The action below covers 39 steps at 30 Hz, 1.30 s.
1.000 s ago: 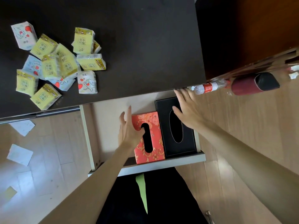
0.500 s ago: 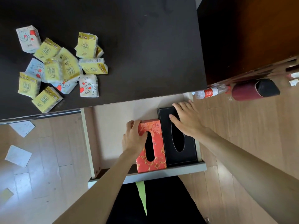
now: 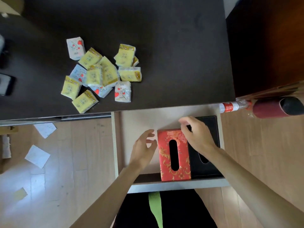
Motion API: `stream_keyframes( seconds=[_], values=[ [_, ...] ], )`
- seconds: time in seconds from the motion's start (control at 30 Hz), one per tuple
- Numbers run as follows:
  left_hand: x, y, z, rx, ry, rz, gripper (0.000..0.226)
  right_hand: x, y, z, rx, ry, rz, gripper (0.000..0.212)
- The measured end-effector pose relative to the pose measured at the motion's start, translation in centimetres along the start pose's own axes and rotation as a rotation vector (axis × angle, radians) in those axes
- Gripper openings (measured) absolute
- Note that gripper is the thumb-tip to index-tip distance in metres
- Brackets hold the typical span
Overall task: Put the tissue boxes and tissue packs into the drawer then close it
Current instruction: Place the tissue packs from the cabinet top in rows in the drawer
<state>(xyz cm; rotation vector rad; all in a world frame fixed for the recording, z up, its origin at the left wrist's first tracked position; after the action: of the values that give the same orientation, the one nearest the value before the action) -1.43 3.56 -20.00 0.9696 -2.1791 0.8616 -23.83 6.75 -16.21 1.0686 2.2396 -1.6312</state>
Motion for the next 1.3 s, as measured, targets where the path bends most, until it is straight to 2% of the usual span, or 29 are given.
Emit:
stream_keyframes(
  seconds=[0.2, 0.27, 0.37, 0.43, 0.5, 0.57, 0.67, 0.77, 0.83, 0.93, 1.03, 1.17, 1.3],
  values=[
    [3.4, -12.5, 0.3, 0.305, 0.184, -0.165, 0.035, -10.8, 0.3, 3.0, 0.091, -0.132, 0.168, 0.028],
    [4.3, -17.1, 1.1, 0.386, 0.265, -0.129, 0.035, -14.2, 0.2, 4.8, 0.127, -0.164, 0.165, 0.029],
    [5.0, -22.1, 3.0, 0.481, 0.348, 0.069, 0.034, -19.1, 0.1, 7.8, 0.189, -0.23, 0.124, 0.027],
    [4.5, -23.8, 4.7, 0.471, 0.342, 0.29, 0.039, -22.3, 0.6, 9.9, 0.208, -0.269, 0.09, 0.027],
    [3.4, -24.6, 6.1, 0.395, 0.291, 0.488, 0.048, -25.4, 1.8, 11.9, 0.204, -0.315, 0.013, 0.028],
    [2.6, -24.9, 6.9, 0.335, 0.294, 0.595, 0.049, -28.1, 3.2, 13.8, 0.194, -0.35, -0.084, 0.032],
    [2.5, -25.3, 8.1, 0.318, 0.321, 0.67, 0.045, -30.3, 5.3, 16.2, 0.129, -0.377, -0.261, 0.048],
    [3.2, -25.4, 9.0, 0.308, 0.346, 0.714, 0.047, -30.6, 6.6, 17.9, 0.065, -0.373, -0.462, 0.062],
    [3.6, -25.6, 8.8, 0.309, 0.356, 0.663, 0.05, -30.7, 6.4, 18.1, 0.101, -0.381, -0.514, 0.062],
    [3.7, -26.0, 6.7, 0.343, 0.389, 0.559, 0.055, -30.4, 4.8, 16.0, 0.206, -0.415, -0.415, 0.059],
    [2.4, -24.7, 3.4, 0.35, 0.421, 0.48, 0.057, -27.8, 2.9, 11.2, 0.235, -0.394, -0.246, 0.062],
    [-1.5, -19.1, 0.5, 0.232, 0.294, 0.285, 0.055, -20.3, 3.9, 3.2, 0.126, -0.256, -0.159, 0.046],
    [-4.2, -12.4, 0.3, 0.114, 0.302, 0.321, 0.057, -12.9, 8.3, 0.0, -0.028, -0.112, -0.349, 0.047]
  ],
)
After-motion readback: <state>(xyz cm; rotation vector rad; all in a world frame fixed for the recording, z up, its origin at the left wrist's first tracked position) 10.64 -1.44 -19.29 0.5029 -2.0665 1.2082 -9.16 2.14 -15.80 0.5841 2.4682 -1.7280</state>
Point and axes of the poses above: each hand's wrist, its own z-axis towards the middle knuckle, its own y-axis out of the palm, x = y × z, the point moved 7 cm from there along z, towards the middle knuckle, and after that the axes turned 9 degrees about -z, right-handed, at the moved point
